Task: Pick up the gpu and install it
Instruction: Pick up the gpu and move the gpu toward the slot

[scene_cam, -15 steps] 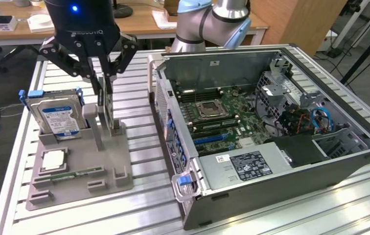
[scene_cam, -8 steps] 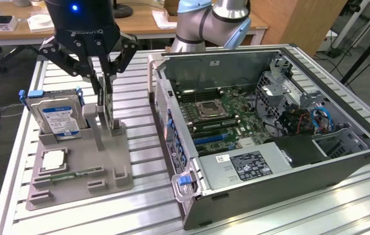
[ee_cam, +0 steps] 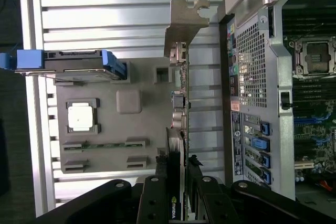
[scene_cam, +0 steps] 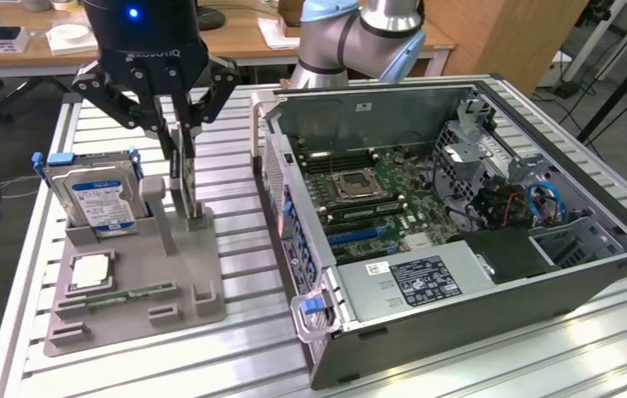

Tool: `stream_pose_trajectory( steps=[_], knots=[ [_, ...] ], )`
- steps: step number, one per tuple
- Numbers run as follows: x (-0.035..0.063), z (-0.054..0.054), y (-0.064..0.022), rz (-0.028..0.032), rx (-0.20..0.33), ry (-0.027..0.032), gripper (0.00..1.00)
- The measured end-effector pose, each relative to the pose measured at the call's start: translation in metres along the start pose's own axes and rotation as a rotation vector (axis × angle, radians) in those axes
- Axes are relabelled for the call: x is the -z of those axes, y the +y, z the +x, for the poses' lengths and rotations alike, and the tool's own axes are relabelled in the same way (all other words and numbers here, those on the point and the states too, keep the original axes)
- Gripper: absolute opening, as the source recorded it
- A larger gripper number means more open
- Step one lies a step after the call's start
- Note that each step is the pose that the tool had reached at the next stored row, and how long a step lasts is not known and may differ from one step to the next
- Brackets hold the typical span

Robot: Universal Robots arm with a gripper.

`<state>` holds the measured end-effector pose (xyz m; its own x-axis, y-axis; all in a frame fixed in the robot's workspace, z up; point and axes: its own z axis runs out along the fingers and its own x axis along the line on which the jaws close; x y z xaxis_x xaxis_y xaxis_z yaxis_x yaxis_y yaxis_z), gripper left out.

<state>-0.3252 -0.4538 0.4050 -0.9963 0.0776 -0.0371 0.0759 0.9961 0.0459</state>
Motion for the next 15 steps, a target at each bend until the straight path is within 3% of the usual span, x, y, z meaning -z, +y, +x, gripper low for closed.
stream_pose_trajectory(
  steps=[15],
  knots=[
    [-0.0006, -0.012, 0.0026, 0.0001, 0.000, 0.0000, 0.26]
  ],
)
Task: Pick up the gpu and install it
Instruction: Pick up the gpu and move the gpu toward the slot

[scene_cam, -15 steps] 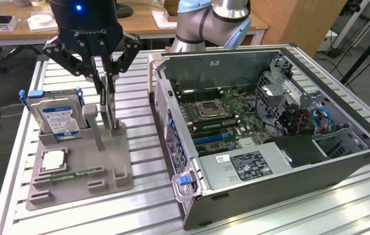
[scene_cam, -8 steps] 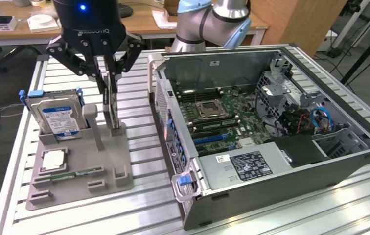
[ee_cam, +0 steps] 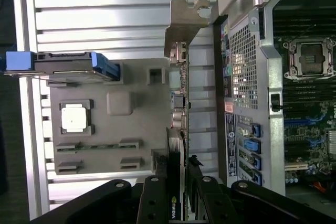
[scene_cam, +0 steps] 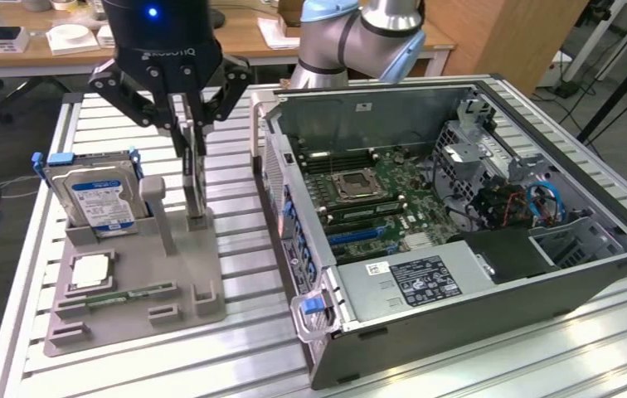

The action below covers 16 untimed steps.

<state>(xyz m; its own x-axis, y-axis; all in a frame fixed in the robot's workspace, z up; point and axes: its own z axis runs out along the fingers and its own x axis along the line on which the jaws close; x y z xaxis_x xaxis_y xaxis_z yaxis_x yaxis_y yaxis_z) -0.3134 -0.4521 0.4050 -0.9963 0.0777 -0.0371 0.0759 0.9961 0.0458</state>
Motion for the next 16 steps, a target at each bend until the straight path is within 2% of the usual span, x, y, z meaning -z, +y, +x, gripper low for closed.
stream_pose_trajectory(
  steps=[6, 16],
  knots=[
    [-0.0003, -0.003, 0.0028, 0.0000, 0.000, 0.0000, 0.26],
    [-0.0009, -0.016, 0.0076, 0.0000, 0.000, 0.0000, 0.26]
  ],
)
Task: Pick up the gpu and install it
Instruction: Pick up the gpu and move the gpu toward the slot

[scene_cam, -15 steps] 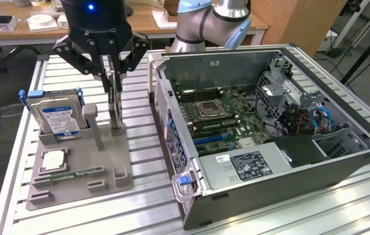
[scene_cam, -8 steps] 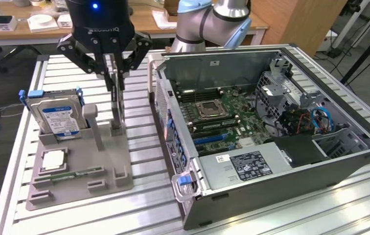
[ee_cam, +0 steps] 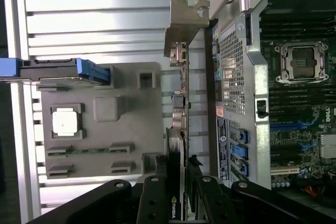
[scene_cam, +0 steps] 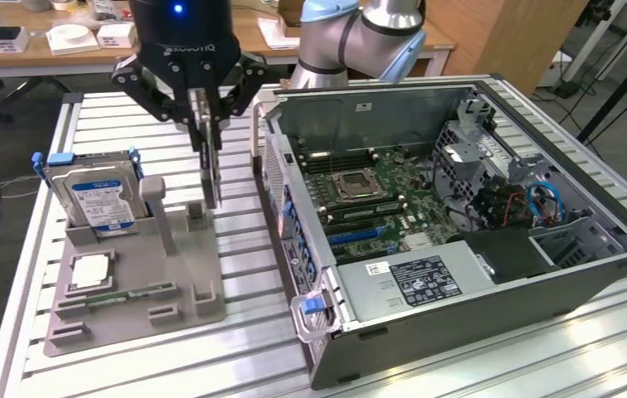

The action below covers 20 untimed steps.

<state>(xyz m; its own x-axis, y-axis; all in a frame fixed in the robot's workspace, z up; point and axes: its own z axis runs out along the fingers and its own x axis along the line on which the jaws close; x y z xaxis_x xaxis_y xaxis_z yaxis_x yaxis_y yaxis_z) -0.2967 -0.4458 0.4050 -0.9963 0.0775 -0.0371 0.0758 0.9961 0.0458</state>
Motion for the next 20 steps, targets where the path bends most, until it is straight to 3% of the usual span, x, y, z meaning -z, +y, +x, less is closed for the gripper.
stream_pose_trajectory(
  steps=[14, 20],
  knots=[
    [-0.0008, -0.005, 0.0136, 0.0000, 0.000, 0.0000, 0.26],
    [-0.0010, -0.006, 0.0152, -0.0001, 0.001, 0.0000, 0.26]
  ],
)
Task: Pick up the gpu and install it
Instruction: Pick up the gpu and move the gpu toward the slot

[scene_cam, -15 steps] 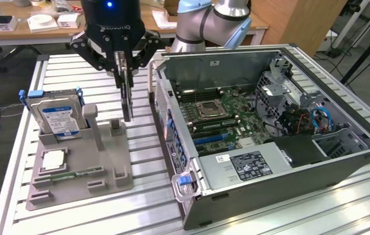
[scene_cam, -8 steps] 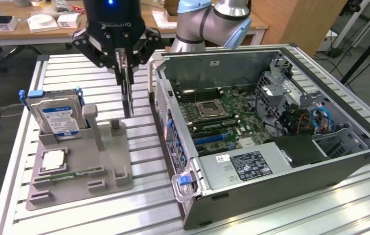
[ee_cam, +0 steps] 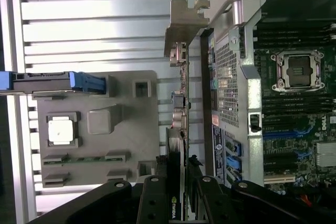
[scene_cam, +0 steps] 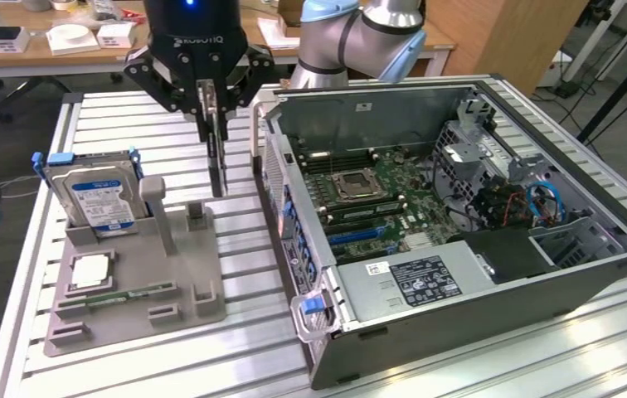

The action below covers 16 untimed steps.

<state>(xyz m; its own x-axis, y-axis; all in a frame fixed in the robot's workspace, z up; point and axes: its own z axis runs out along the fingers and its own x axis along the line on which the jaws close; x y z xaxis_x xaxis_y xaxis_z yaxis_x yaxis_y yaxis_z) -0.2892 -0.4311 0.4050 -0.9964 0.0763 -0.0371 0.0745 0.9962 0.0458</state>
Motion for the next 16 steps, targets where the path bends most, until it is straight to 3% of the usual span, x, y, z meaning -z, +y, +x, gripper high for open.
stream_pose_trajectory(
  steps=[16],
  knots=[
    [0.0000, 0.0001, 0.0010, 0.0000, 0.000, 0.0000, 0.26]
  ],
)
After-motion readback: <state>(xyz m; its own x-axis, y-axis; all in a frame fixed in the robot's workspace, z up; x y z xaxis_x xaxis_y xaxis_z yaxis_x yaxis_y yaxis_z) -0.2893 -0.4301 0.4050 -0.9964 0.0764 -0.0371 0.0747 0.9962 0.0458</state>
